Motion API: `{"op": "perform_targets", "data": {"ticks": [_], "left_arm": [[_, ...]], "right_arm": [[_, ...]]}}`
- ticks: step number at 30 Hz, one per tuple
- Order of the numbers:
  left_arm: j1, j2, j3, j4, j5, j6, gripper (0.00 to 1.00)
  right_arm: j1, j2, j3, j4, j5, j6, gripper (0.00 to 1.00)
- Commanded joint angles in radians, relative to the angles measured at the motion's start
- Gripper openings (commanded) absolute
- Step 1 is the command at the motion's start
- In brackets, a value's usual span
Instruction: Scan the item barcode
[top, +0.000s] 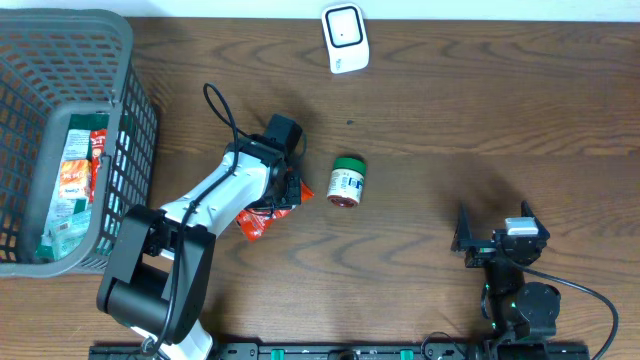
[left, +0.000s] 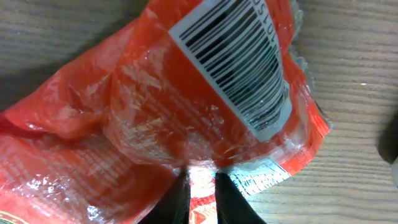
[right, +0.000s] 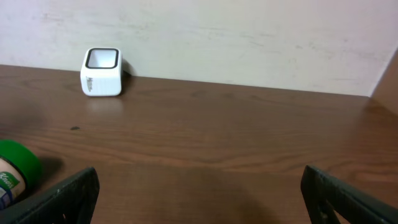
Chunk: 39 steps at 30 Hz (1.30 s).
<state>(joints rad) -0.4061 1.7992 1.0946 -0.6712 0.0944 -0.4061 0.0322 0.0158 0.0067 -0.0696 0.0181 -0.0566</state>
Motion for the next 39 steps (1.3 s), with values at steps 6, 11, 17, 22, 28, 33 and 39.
{"op": "perform_targets", "data": {"ticks": [6,11,17,22,28,33,39], "left_arm": [[0.02,-0.045,0.083,-0.054,-0.034,0.066,0.28],[0.064,-0.117,0.09,-0.05,-0.069,0.064,0.29],[0.164,-0.105,0.085,-0.079,-0.112,0.054,0.24],[0.191,-0.055,0.045,-0.09,-0.072,0.054,0.24],[0.191,0.0,-0.029,-0.09,-0.053,0.045,0.24],[0.191,0.027,-0.064,-0.118,-0.052,0.033,0.24],[0.192,-0.022,-0.028,-0.175,0.07,0.032,0.25]], "right_arm": [[0.0,-0.003,-0.001,-0.003,-0.001,-0.009,0.99],[0.0,-0.003,-0.001,-0.003,-0.001,-0.009,0.99],[0.0,-0.003,-0.001,-0.003,-0.001,-0.009,0.99],[0.0,-0.003,-0.001,-0.003,-0.001,-0.009,0.99],[0.0,-0.003,-0.001,-0.003,-0.001,-0.009,0.99],[0.0,-0.003,-0.001,-0.003,-0.001,-0.009,0.99],[0.0,-0.003,-0.001,-0.003,-0.001,-0.009,0.99]]}}
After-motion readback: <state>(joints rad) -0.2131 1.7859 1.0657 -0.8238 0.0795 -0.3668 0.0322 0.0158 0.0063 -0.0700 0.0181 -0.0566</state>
